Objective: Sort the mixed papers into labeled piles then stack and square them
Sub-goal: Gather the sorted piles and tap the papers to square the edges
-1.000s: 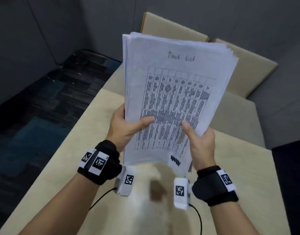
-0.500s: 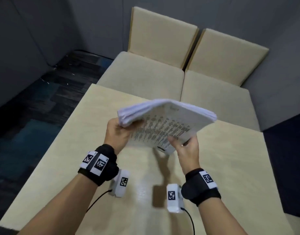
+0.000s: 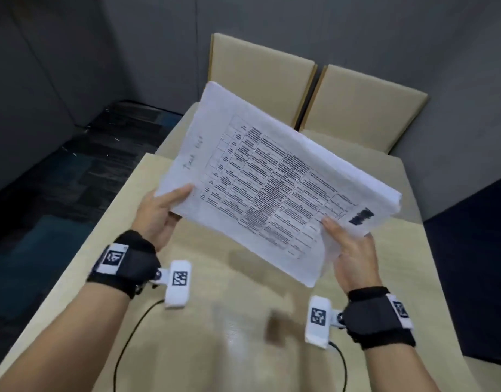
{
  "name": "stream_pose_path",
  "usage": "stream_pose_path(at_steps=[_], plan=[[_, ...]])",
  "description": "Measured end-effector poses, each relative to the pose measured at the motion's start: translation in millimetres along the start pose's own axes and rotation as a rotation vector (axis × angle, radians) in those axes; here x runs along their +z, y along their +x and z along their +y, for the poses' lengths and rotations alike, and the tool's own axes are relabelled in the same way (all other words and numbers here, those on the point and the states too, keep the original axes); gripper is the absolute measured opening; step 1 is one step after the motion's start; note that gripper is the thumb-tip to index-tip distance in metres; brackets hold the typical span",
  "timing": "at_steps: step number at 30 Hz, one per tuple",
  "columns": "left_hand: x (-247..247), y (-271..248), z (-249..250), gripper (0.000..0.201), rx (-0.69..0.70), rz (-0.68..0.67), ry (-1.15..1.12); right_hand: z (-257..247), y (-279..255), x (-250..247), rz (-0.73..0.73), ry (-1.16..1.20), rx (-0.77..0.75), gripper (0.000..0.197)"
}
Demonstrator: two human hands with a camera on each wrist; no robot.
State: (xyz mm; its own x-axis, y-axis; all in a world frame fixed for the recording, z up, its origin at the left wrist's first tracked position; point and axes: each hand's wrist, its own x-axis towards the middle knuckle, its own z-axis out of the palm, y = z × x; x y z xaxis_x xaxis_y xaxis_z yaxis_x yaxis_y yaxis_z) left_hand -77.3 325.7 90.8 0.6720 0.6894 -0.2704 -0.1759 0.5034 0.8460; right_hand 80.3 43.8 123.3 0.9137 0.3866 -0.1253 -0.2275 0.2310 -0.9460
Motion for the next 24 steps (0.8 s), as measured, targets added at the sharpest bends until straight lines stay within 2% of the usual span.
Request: stream_pose_path(at_steps=[2, 4, 7, 9, 12, 16, 19, 22, 24], plan=[[-9.7, 5.9, 6.7, 0.039, 0.017, -0.082, 0.196, -7.8, 2.9, -8.0, 0.009, -0.099, -0.102, 0.037], [-9.3, 6.3, 2.6, 0.041, 0.038, -0.146, 0.378, -7.1, 1.3, -12.9, 0.006, -0.172, -0.154, 0.033], [-4.1, -0.4, -25.2, 0.045, 0.047, -0.097, 0.497, 19.0, -9.7, -27.7, -0.008, -0.247, -0.132, 0.032], [-5.5, -8.4, -53.3, 0.046, 0.029, -0.028, 0.493, 53.6, -18.0, -46.4, -0.020, -0.333, -0.045, 0.033], [2.0, -24.0, -85.3, 0.034, -0.015, 0.061, 0.428, 93.2, -24.9, -67.7, 0.024, -0.435, 0.080, 0.034], [13.2, -35.7, -99.8, 0.034, 0.032, 0.191, 0.402, 91.9, -25.7, -72.6, 0.069, -0.376, 0.045, 0.028], [5.3, -43.0, -107.6, 0.034, 0.067, 0.226, 0.383, 91.7, -27.1, -83.3, 0.027, -0.420, -0.019, 0.026], [1.5, -53.2, -116.0, 0.043, -0.020, 0.194, 0.342, 104.0, -33.9, -98.5, -0.054, -0.590, 0.088, 0.031], [4.0, -59.5, -117.7, 0.039, -0.044, 0.158, 0.311, 106.4, -33.6, -107.7, -0.089, -0.626, 0.127, 0.023]])
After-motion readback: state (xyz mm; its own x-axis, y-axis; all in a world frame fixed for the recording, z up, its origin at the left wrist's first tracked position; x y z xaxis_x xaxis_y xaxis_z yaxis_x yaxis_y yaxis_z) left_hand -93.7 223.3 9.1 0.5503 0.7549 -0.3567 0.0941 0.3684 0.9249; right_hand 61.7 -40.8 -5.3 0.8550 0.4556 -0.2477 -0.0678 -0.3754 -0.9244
